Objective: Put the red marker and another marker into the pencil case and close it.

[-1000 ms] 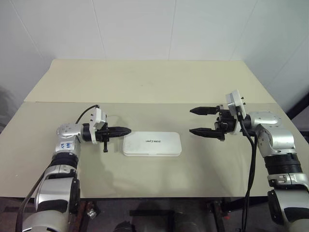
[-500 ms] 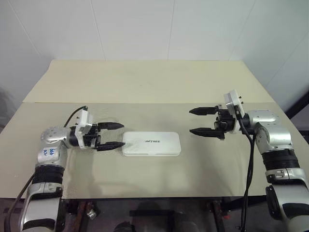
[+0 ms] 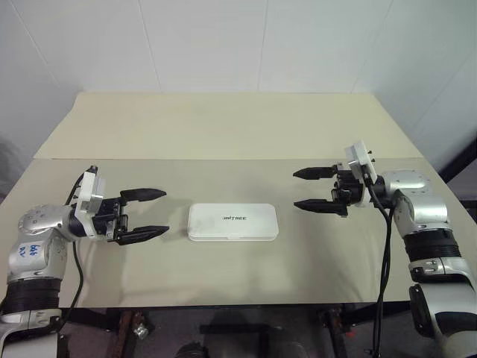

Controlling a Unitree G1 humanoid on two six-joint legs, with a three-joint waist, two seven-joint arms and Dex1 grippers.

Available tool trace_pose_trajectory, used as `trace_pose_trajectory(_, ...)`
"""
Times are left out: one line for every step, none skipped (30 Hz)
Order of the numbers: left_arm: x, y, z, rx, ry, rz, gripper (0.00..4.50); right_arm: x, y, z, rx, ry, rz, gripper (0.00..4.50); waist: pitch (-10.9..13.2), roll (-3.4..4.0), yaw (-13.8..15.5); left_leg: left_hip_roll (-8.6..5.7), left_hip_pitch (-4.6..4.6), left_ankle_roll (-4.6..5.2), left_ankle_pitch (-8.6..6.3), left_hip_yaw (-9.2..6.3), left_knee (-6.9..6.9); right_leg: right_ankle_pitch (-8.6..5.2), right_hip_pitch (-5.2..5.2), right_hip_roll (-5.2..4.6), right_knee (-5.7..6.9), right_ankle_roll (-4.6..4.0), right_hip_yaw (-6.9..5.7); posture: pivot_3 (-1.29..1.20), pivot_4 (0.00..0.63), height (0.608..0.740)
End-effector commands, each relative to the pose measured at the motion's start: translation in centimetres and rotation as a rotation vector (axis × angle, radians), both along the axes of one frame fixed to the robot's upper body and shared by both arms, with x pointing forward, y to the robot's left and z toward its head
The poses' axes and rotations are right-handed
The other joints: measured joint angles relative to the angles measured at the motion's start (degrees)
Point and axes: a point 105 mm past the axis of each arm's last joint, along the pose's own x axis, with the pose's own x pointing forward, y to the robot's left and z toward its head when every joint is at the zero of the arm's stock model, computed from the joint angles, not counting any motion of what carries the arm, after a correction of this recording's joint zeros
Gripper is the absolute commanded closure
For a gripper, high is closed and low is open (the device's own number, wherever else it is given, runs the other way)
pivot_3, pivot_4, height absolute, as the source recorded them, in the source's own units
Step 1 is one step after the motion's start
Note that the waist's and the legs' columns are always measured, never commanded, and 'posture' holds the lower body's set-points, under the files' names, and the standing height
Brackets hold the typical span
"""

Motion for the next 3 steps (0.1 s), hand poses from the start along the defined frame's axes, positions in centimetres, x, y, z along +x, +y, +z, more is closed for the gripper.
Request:
trace_pose_trajectory(-0.22, 0.78, 1.4, 0.032, -0.061, 0.053, 0.01, 0.0, 0.5, 1.24, 0.045, -0.066, 0.01, 0.0, 0.0, 0.03, 0.1, 0.0, 0.0, 0.0, 0.0, 0.0, 0.0, 0.0, 0.0, 0.0, 0.01, -0.01, 0.0, 0.0, 0.15, 0.74)
trace_pose_trajectory(-0.05, 0.99, 1.56, 0.038, -0.071, 0.077, 0.01, 0.02, 0.82, 1.37, 0.063, -0.074, 0.014, 0.0, 0.0, 0.03, 0.1, 0.0, 0.0, 0.0, 0.0, 0.01, 0.0, 0.0, 0.0, 0.0, 0.01, -0.01, 0.0, 0.0, 0.15, 0.74)
trace_pose_trajectory(-0.01, 1.11, 1.75, 0.038, -0.073, 0.09, 0.01, 0.02, 1.14, 1.47, 0.079, -0.081, 0.016, 0.0, 0.0, 0.03, 0.1, 0.0, -0.01, 0.0, 0.0, 0.01, 0.0, 0.0, 0.0, 0.0, 0.01, -0.01, 0.0, 0.0, 0.15, 0.74)
